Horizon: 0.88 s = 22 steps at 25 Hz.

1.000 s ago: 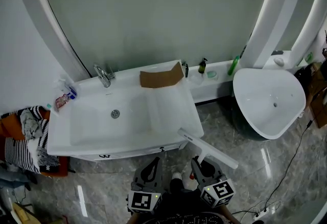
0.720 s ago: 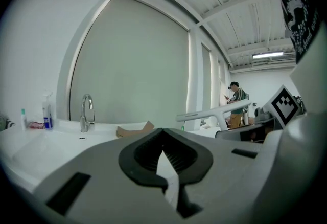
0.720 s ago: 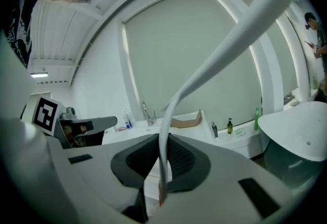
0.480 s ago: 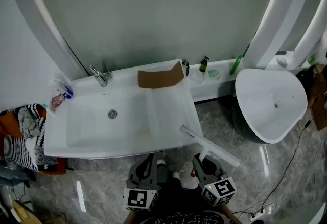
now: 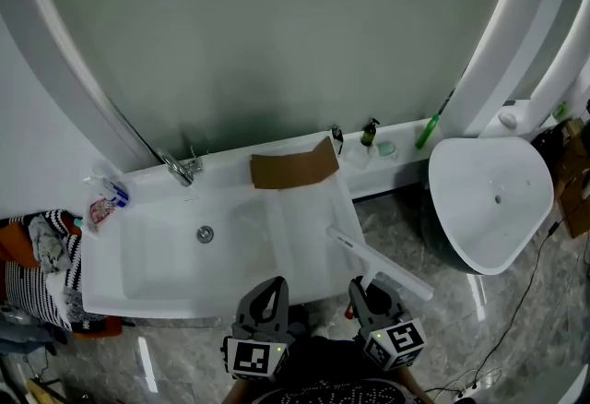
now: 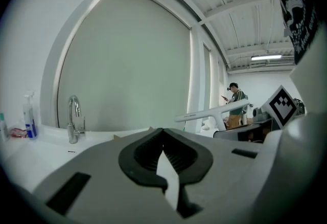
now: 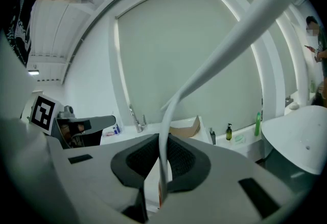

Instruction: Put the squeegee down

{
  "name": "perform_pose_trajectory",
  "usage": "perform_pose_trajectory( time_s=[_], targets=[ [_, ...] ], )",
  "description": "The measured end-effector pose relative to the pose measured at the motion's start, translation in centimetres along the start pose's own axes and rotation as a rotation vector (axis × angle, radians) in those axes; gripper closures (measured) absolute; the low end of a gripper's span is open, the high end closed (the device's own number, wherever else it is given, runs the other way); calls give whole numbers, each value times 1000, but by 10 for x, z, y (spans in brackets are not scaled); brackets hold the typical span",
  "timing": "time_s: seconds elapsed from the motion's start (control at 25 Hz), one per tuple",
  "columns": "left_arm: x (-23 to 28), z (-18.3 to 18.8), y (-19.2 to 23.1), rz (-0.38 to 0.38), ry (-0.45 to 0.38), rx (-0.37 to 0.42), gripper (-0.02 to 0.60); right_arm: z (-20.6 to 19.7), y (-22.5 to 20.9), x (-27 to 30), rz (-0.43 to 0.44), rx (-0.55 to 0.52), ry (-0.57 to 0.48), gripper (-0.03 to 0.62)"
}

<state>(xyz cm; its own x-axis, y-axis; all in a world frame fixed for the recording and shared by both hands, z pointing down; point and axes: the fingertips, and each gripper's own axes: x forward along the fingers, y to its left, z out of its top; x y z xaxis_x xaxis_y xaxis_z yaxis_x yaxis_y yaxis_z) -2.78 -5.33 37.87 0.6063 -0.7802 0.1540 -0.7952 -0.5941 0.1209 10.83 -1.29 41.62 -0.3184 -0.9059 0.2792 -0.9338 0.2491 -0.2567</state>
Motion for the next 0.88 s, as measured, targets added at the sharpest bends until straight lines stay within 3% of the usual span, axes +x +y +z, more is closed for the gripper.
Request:
perform_pose_trajectory(
  time_s=[0.24,0.52,0.88],
  targets=[
    [19,-6,26,-40,52,19,577,6,-1,34,-27,19,-4,542],
    [41,-4,47,-63,37,0,578,2,0,60,-47,49,12,542],
    [52,-4,62,-20,41,-41,578,5,2,86,-2,48,38,542]
  ],
)
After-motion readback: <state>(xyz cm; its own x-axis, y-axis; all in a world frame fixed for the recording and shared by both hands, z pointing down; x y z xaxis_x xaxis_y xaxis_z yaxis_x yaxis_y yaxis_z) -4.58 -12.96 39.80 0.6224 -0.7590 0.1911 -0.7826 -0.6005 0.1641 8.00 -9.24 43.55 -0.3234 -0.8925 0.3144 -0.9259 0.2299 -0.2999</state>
